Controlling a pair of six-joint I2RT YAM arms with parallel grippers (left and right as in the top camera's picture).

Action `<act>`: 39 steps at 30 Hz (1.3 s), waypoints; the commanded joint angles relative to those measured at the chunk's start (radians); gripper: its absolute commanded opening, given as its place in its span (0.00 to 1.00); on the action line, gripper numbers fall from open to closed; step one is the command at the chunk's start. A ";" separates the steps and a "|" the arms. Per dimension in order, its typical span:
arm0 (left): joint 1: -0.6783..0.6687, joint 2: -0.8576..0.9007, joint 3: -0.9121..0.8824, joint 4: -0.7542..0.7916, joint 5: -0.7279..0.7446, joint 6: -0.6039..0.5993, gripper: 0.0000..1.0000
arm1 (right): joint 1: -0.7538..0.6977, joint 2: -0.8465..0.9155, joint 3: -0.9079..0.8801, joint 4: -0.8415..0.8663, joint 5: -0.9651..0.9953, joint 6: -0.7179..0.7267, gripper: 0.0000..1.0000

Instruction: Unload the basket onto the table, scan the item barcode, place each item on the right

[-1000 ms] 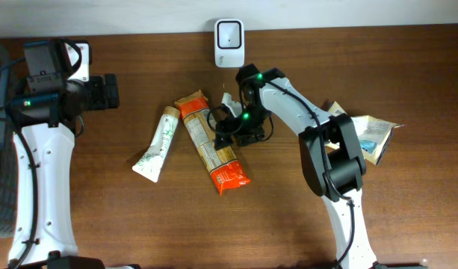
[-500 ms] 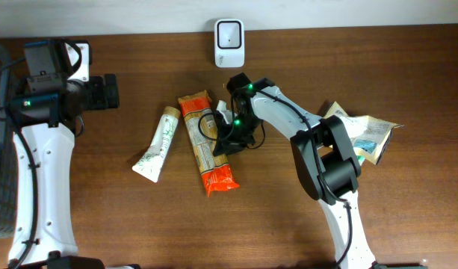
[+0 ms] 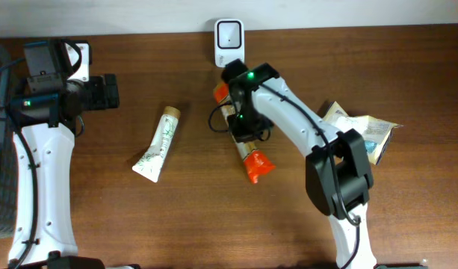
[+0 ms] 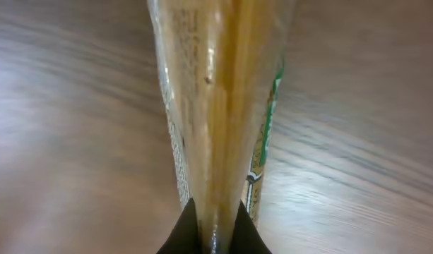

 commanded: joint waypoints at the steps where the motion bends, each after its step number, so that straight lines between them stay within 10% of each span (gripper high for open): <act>1: 0.005 0.001 0.000 0.001 -0.003 -0.008 0.99 | 0.132 -0.006 0.009 0.019 0.254 0.041 0.04; 4: 0.005 0.001 0.000 0.001 -0.003 -0.008 0.99 | 0.204 0.052 0.006 0.036 0.257 0.040 0.06; 10: 0.005 0.001 0.000 0.001 -0.003 -0.008 0.99 | 0.242 0.082 0.010 0.031 0.246 0.035 0.75; 20: 0.005 0.001 0.000 0.001 -0.003 -0.008 0.99 | 0.082 0.105 -0.001 0.076 -0.168 -0.209 0.88; 24: 0.005 0.001 0.000 0.001 -0.003 -0.008 0.99 | 0.068 0.137 -0.003 0.074 -0.204 -0.212 0.79; 32: 0.005 0.001 0.000 0.001 -0.003 -0.008 0.99 | 0.028 0.140 -0.003 0.075 -0.275 -0.230 0.04; 39: 0.005 0.001 0.000 0.001 -0.003 -0.008 0.99 | -0.058 0.049 -0.001 0.071 -0.584 -0.321 0.04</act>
